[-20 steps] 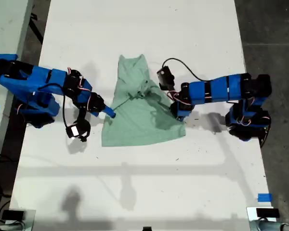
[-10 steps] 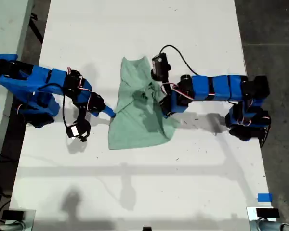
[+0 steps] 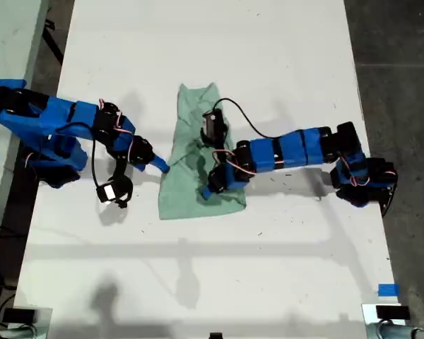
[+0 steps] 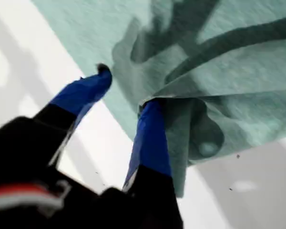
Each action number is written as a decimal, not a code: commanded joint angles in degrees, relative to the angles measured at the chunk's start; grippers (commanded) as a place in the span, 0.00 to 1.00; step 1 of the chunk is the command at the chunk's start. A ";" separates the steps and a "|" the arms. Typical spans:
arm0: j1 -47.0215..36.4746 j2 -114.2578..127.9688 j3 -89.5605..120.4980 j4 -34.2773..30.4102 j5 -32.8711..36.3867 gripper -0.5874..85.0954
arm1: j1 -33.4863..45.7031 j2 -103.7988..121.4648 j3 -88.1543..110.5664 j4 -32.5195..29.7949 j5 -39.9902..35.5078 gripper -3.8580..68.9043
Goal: Fold tshirt
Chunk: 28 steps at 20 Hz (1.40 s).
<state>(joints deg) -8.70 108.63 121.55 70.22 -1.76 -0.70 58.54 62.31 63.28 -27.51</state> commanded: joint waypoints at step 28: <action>3.52 -22.50 -12.39 -11.25 -3.69 0.01 | 1.93 23.73 1.67 15.38 -2.64 0.34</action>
<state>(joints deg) -5.19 85.52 112.50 59.15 -4.39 1.67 76.73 64.25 78.31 -30.15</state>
